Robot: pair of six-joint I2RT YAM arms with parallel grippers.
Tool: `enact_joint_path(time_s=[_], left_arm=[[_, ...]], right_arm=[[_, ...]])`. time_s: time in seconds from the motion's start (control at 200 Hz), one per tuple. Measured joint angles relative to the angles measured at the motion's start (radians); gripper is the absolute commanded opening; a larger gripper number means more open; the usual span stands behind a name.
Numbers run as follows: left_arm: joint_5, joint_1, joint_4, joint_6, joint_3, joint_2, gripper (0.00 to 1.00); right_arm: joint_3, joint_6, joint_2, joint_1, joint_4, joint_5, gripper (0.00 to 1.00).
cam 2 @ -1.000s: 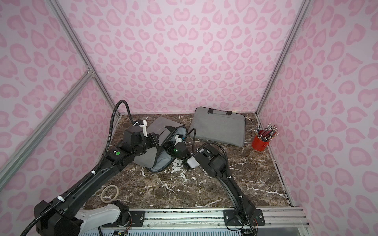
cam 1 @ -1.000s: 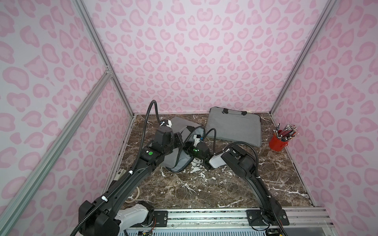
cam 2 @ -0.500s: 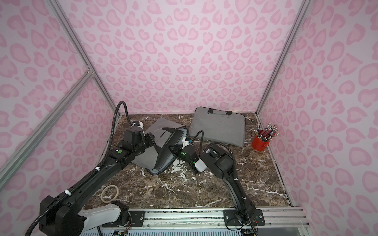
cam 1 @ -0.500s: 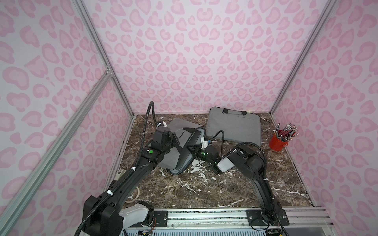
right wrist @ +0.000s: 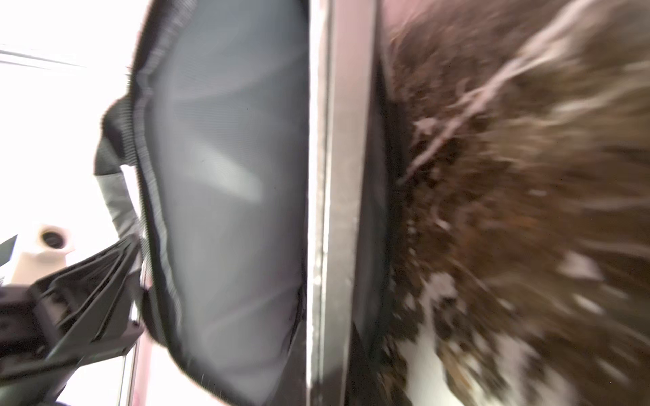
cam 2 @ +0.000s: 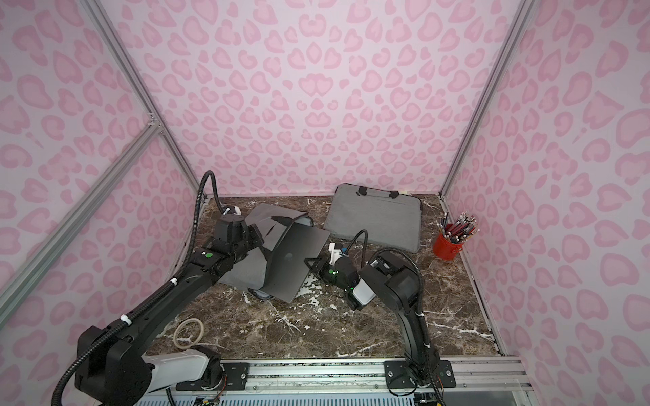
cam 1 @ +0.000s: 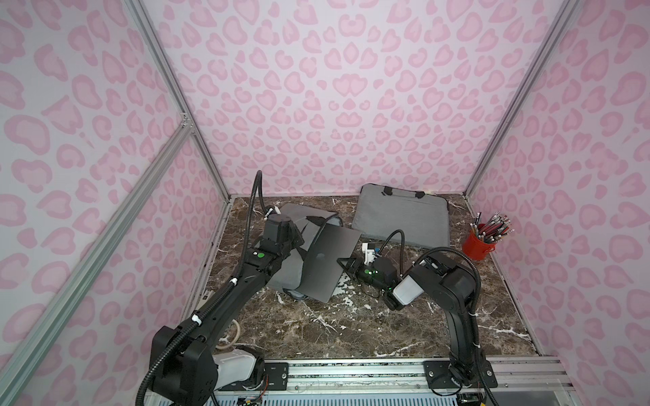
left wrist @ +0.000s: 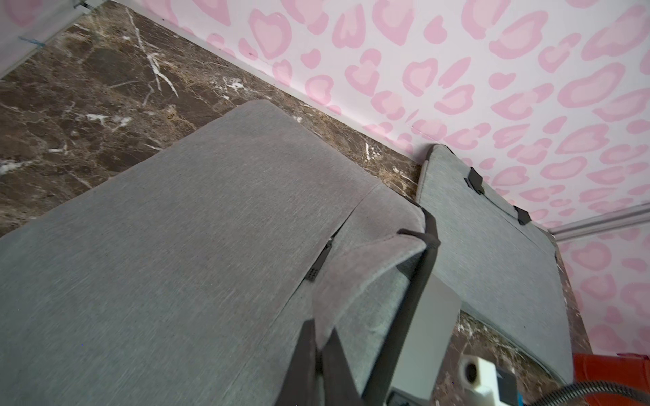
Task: Open the zippered laptop bag and take out the laptop
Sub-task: Take out the laptop from the zippered laptop bag.
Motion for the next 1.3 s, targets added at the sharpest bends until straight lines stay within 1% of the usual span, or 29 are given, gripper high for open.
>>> enact_joint_path(time_s=[0.225, 0.35, 0.555, 0.77, 0.995, 1.3], left_arm=[[-0.001, 0.074, 0.027, 0.009, 0.047, 0.087, 0.01], [0.005, 0.101, 0.042, 0.04, 0.095, 0.153, 0.01], [0.022, 0.147, 0.049, 0.094, 0.184, 0.278, 0.01], [0.022, 0.169, 0.049, 0.178, 0.251, 0.361, 0.01], [0.022, 0.183, 0.042, 0.285, 0.271, 0.394, 0.01], [0.034, 0.185, 0.033, 0.416, 0.267, 0.389, 0.01]], right_arm=[[-0.113, -0.04, -0.103, -0.053, -0.002, -0.022, 0.0], [-0.151, -0.056, -0.145, -0.086, -0.012, -0.029, 0.0], [-0.178, -0.084, -0.191, -0.131, -0.018, -0.045, 0.0], [-0.186, -0.122, -0.241, -0.177, -0.079, -0.086, 0.0], [-0.177, -0.161, -0.282, -0.215, -0.166, -0.113, 0.0], [-0.084, -0.243, -0.294, -0.226, -0.289, -0.182, 0.0]])
